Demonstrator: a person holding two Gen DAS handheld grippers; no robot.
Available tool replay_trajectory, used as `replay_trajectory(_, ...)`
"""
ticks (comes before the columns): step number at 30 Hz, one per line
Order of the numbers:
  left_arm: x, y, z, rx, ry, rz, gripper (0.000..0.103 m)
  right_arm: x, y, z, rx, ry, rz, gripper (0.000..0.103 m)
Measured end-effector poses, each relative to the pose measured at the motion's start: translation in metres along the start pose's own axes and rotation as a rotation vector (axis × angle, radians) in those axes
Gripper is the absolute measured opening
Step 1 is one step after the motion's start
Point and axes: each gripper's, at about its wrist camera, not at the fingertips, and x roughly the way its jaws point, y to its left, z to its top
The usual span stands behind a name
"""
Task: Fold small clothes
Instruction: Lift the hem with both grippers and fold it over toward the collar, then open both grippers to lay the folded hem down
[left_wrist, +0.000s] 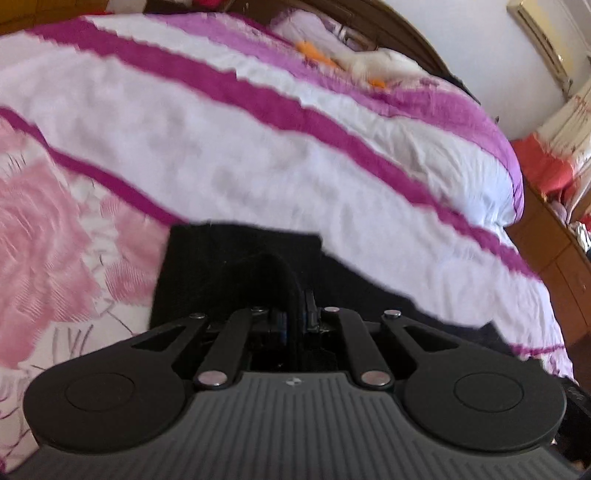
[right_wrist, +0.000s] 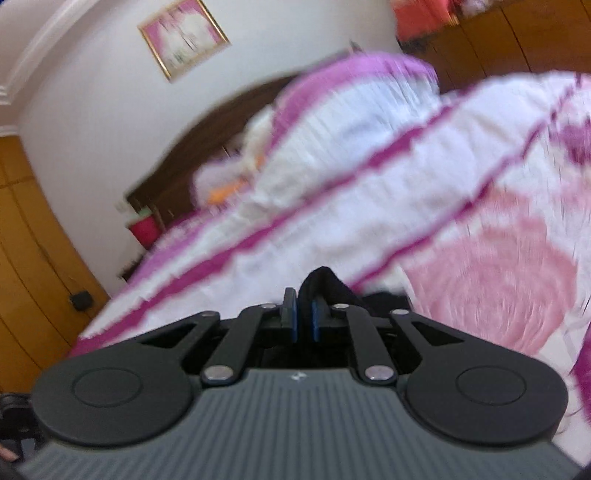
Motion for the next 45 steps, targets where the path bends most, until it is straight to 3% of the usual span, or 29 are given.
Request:
replay_trajectory(4,0.0,0.001,-0.001,0.059,-0.011,-0.017,0.009,0.003,-0.015,-0.004,0.082,0.014,0.034,0.01)
replay_trajectory(8,-0.016,-0.006,0.005,0.096,-0.003,-0.021,0.016,-0.002,-0.008,-0.001,0.049,0.016,0.025,0.013)
replay_trajectory(10,-0.028,-0.006,0.006,0.11,-0.011,-0.031,0.019,-0.007,-0.003,0.003,0.026,0.011,0.031,0.024)
replay_trajectory(12,-0.04,-0.008,0.007,0.123,-0.019,-0.035,0.023,-0.014,0.005,0.007,-0.006,0.007,0.03,0.043)
replay_trajectory(15,-0.057,-0.006,0.009,0.125,-0.028,-0.044,0.031,-0.026,0.014,0.012,-0.072,-0.003,0.032,0.055)
replay_trajectory(18,-0.072,-0.009,0.009,0.143,-0.068,-0.013,0.045,-0.038,0.017,0.016,-0.103,0.0,0.036,0.055)
replay_trajectory(27,-0.1,-0.026,-0.005,0.271,-0.102,-0.014,0.048,-0.058,0.028,0.01,-0.234,0.015,0.021,0.055)
replay_trajectory(31,-0.089,-0.031,-0.013,0.298,-0.072,-0.017,0.048,-0.054,0.036,0.007,-0.31,0.027,0.019,0.055)
replay_trajectory(38,-0.044,-0.019,-0.02,0.3,-0.019,0.065,0.048,-0.012,0.031,0.011,-0.369,0.101,-0.044,0.052)
replay_trajectory(42,-0.035,-0.018,-0.029,0.336,-0.045,0.072,0.048,0.022,0.009,0.021,-0.287,0.141,-0.096,0.052)
replay_trajectory(45,-0.03,-0.022,-0.033,0.376,-0.057,0.088,0.05,0.035,-0.008,0.026,-0.188,0.144,-0.08,0.052)
